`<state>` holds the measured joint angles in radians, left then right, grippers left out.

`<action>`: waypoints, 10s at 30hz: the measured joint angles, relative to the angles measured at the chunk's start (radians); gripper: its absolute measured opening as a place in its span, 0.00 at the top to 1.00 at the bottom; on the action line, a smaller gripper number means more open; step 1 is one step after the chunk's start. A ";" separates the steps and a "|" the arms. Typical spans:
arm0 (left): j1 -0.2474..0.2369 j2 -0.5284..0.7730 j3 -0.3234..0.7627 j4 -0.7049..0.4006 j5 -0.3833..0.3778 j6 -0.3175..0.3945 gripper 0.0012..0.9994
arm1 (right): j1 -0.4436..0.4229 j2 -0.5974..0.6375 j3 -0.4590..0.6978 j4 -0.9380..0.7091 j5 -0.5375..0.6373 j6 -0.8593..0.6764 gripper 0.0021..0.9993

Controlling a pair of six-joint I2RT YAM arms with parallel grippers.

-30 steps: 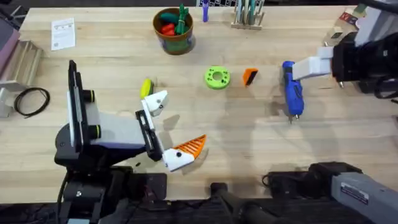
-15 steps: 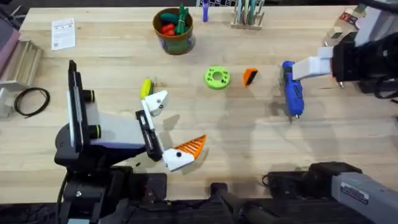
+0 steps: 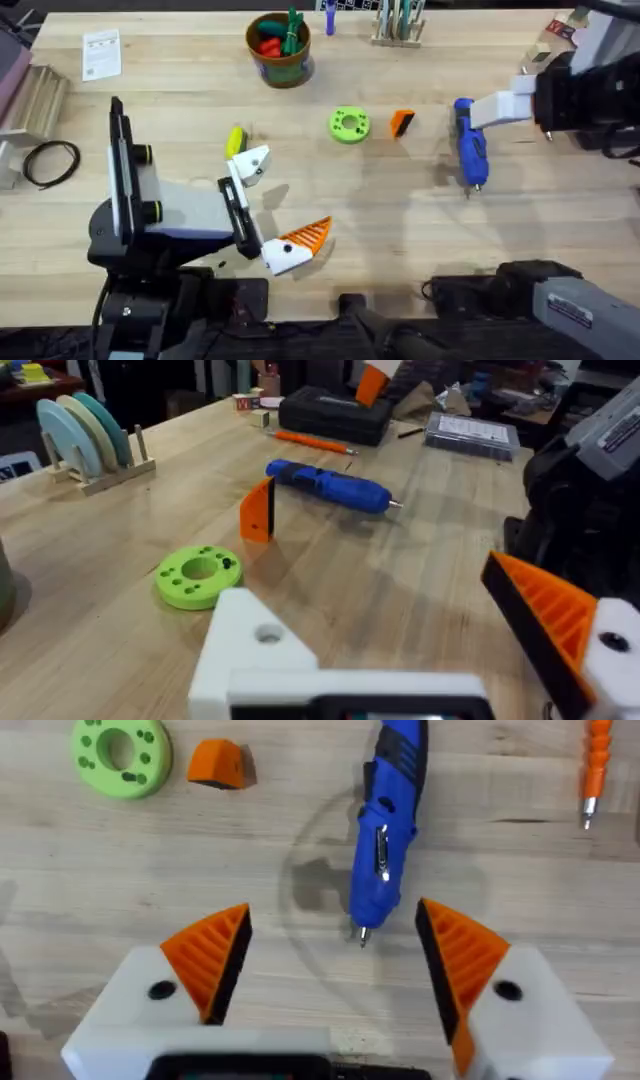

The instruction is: Pick up the gripper from the table and insert it into the empty holder that is missing its gripper. Then pick up a screw, insert it into the mounting hole, and use the screwdriver to tighten it. Finally, clean up the table by picking up the vegetable and placing it into the bucket.

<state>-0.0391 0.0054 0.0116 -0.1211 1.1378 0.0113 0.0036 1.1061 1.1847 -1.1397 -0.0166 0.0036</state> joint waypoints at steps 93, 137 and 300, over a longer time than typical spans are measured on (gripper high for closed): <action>0.000 0.000 0.000 0.000 0.000 0.000 0.01 | 0.275 0.632 0.196 0.165 -0.007 0.119 0.06; 0.000 0.000 0.000 0.000 0.000 0.000 0.01 | 0.323 0.650 0.196 0.190 0.053 0.183 0.15; 0.000 0.000 0.000 -0.001 0.003 0.000 0.01 | 0.442 0.639 -0.674 2.463 -1.348 1.507 0.99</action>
<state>-0.0391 0.0051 0.0116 -0.1223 1.1412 0.0113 0.4455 1.7451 0.5102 1.3232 -1.3641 1.5108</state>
